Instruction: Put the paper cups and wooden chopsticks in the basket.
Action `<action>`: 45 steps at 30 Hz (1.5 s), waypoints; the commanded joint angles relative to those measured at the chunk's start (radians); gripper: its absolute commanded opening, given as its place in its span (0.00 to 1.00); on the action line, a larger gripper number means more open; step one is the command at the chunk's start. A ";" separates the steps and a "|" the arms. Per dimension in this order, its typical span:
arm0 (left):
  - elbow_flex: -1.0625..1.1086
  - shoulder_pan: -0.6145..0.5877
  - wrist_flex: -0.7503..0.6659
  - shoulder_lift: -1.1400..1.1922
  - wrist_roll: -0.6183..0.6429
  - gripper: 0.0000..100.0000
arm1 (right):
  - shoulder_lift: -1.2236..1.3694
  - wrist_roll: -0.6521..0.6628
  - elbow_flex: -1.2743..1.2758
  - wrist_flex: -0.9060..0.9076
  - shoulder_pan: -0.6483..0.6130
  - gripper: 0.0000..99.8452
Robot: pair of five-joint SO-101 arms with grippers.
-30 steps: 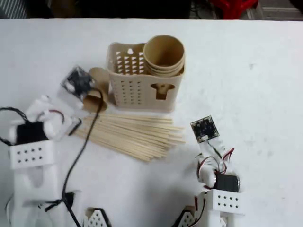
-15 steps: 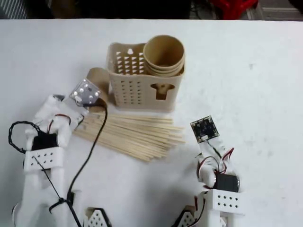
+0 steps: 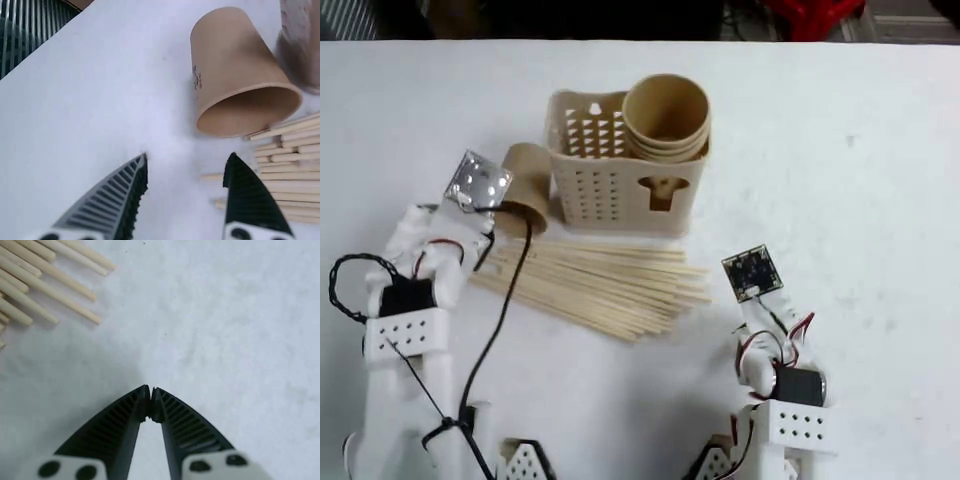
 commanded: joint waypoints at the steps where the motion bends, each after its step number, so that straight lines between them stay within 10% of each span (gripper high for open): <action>1: -0.112 0.016 0.040 0.030 0.006 0.25 | -0.007 0.000 -0.006 -0.019 -0.008 0.02; 24: -0.675 0.093 0.068 0.786 0.097 0.28 | -0.007 0.000 -0.006 -0.019 -0.008 0.02; 33: -0.746 0.091 0.055 0.839 0.120 0.03 | -0.007 0.000 -0.006 -0.019 -0.008 0.02; 45: -1.112 0.081 0.565 0.685 0.203 0.02 | -0.007 0.000 -0.006 -0.019 -0.008 0.02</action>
